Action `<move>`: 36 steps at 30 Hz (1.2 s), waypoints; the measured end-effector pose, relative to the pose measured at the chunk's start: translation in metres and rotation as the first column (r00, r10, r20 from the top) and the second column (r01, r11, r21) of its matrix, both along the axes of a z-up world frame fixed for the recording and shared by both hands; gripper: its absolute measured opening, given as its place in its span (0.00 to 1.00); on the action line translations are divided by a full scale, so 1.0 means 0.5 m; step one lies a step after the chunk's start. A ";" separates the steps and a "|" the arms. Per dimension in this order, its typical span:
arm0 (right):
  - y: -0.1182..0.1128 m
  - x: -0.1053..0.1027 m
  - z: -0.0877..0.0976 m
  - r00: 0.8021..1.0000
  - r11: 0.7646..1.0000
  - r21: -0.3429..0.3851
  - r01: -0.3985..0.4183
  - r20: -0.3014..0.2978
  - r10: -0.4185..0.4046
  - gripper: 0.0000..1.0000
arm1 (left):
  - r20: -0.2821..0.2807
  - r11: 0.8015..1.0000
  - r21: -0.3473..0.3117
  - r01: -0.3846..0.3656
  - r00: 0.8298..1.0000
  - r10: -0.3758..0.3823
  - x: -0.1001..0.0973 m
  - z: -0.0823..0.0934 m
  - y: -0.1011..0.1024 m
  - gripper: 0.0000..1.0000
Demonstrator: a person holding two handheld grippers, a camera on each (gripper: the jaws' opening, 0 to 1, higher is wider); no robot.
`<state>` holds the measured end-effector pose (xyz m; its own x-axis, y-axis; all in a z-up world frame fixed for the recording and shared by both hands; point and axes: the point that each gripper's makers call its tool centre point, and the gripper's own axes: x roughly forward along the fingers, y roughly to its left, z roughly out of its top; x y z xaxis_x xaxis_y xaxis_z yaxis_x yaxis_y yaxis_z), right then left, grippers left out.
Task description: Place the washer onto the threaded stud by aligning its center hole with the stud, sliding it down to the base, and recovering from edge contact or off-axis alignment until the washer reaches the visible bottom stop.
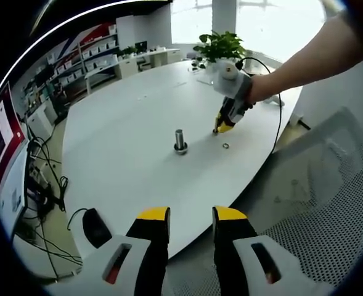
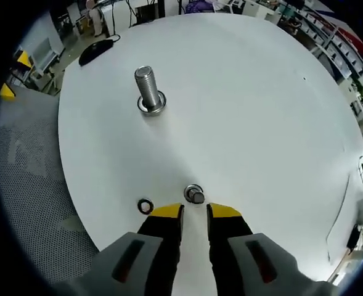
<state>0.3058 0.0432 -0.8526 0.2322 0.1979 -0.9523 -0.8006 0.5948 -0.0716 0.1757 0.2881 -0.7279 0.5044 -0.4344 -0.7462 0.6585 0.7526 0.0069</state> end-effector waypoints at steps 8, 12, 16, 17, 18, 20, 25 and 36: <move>-0.008 -0.034 -0.004 1.000 1.000 -0.002 0.012 -0.025 -0.012 0.19 | -0.002 1.000 -0.002 0.011 1.000 -0.011 -0.002 -0.001 -0.004 0.25; 0.002 -0.053 -0.008 0.999 1.000 0.007 0.008 -0.045 -0.008 0.20 | -0.003 1.000 -0.004 0.013 1.000 -0.013 -0.002 -0.001 -0.004 0.25; 0.026 -0.065 -0.011 0.997 0.999 0.052 0.004 -0.071 0.000 0.21 | -0.003 1.000 -0.005 0.016 1.000 -0.016 -0.003 0.000 -0.005 0.25; 0.032 -0.067 -0.009 0.998 0.998 0.058 0.005 -0.070 -0.001 0.22 | -0.003 1.000 -0.004 0.018 1.000 -0.018 -0.003 0.000 -0.005 0.25; 0.038 -0.068 -0.009 0.998 0.998 0.065 0.001 -0.071 0.003 0.22 | -0.003 1.000 -0.005 0.018 1.000 -0.018 -0.003 0.000 -0.006 0.25; 0.050 -0.071 -0.010 0.997 0.998 0.069 -0.008 -0.071 0.013 0.22 | -0.002 1.000 -0.006 0.019 1.000 -0.019 -0.003 0.000 -0.006 0.25; 0.070 -0.083 -0.021 0.996 0.997 0.060 -0.054 -0.074 0.059 0.22 | 0.000 1.000 -0.009 0.014 1.000 -0.014 -0.002 0.001 -0.004 0.25; 0.068 -0.089 -0.033 0.990 0.991 0.026 -0.131 -0.055 0.132 0.18 | -0.003 1.000 -0.003 0.018 1.000 -0.018 -0.003 0.000 -0.004 0.25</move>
